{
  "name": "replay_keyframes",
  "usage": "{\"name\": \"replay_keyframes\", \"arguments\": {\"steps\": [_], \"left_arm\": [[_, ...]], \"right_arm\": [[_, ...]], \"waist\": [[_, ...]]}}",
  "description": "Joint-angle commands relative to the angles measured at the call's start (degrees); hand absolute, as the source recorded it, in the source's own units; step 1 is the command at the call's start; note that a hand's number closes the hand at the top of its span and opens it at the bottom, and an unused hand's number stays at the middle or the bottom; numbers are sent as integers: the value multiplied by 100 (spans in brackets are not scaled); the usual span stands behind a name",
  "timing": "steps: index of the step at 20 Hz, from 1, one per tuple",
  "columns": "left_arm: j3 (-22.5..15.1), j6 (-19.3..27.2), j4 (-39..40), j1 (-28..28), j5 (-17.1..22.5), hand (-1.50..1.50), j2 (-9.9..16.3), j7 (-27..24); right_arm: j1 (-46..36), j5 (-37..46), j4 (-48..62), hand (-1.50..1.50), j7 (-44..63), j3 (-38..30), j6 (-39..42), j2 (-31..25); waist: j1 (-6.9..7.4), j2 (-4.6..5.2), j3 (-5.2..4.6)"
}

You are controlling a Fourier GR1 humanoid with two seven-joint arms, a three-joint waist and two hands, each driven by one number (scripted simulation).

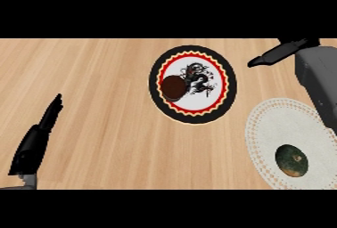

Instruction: Pick the cupcake from the placemat and place it in the plate

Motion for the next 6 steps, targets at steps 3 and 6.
{"name": "replay_keyframes", "arguments": {"steps": [3,6], "left_arm": [[-94,11,-25,-44,-43,0,-93,-53],[-23,-83,108,-135,9,0,-11,-62]], "right_arm": [[198,50,-12,-150,-449,10,483,-415],[252,10,5,-150,-428,-51,476,-602]], "waist": [[104,57,9],[106,83,10]]}}
